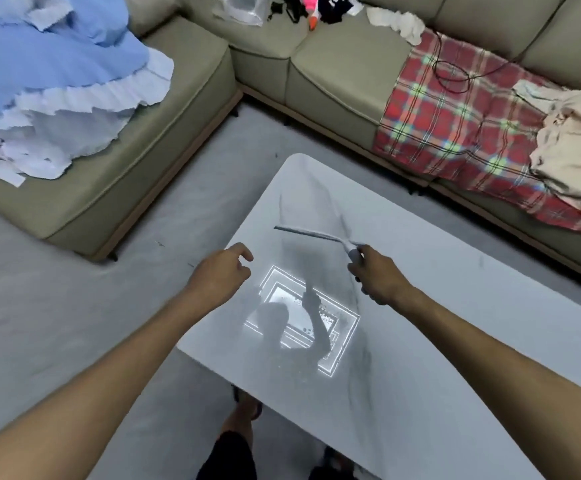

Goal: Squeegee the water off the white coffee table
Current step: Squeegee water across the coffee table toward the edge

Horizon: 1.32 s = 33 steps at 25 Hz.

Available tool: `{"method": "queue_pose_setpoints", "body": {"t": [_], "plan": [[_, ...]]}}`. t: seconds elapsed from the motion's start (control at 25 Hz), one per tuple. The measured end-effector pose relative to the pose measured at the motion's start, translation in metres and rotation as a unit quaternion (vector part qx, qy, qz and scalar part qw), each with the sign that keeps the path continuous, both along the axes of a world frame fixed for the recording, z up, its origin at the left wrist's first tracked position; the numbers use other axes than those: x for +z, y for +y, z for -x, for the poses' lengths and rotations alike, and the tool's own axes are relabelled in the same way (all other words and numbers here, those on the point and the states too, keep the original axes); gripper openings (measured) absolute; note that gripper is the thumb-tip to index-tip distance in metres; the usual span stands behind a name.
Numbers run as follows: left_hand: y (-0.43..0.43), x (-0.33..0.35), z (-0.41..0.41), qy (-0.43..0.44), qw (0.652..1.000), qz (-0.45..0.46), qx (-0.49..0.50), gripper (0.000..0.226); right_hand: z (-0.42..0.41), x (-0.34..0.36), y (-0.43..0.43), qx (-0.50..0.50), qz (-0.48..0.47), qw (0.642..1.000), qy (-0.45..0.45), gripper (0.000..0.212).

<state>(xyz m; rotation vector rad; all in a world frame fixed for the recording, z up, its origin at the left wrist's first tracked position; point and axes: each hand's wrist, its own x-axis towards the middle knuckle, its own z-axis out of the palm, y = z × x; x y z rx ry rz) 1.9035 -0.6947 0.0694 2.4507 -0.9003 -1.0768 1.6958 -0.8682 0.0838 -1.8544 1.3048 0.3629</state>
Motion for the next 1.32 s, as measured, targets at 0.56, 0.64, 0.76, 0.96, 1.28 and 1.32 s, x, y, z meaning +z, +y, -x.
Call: {"method": "queue_pose_setpoints", "body": {"t": [0.56,0.64,0.76,0.96,1.28,1.32], "plan": [[-0.084,-0.29,-0.075,-0.104,0.987,-0.073,-0.095,0.059,-0.19,-0.207,-0.197,0.047,0.204,0.977,0.051,0.034],[-0.086,-0.297,-0.073,-0.111,0.985,-0.076,-0.105,0.058,-0.207,-0.219,-0.201,0.054,0.195,0.977,0.061,0.031],[-0.091,-0.3,-0.074,-0.08,0.989,-0.078,-0.095,0.058,-0.205,-0.228,-0.191,0.066,0.187,0.977,0.079,0.035],[-0.096,-0.291,-0.08,-0.017,0.99,-0.11,-0.089,0.059,-0.135,-0.214,-0.135,0.162,0.16,0.967,0.111,0.06],[-0.102,-0.279,-0.085,0.007,0.989,-0.115,-0.091,0.053,-0.074,-0.163,-0.102,0.139,0.096,0.978,0.12,0.057],[-0.101,-0.28,-0.086,0.004,0.989,-0.115,-0.093,0.053,-0.083,-0.164,-0.115,0.107,0.11,0.984,0.094,0.054]]}}
